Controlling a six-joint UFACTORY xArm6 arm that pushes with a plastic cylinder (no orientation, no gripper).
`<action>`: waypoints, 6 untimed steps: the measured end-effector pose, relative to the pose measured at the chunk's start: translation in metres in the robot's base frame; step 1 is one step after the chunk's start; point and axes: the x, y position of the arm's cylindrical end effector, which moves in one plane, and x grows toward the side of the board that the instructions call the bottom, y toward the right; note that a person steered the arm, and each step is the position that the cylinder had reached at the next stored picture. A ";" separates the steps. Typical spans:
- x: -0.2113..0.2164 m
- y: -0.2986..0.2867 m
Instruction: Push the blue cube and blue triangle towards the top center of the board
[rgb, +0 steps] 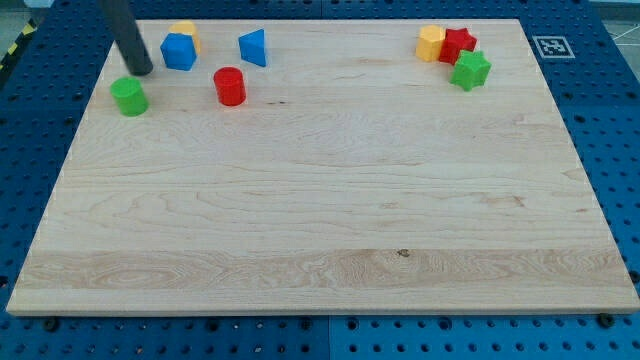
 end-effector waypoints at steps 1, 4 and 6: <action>-0.009 0.005; -0.002 0.116; -0.002 0.119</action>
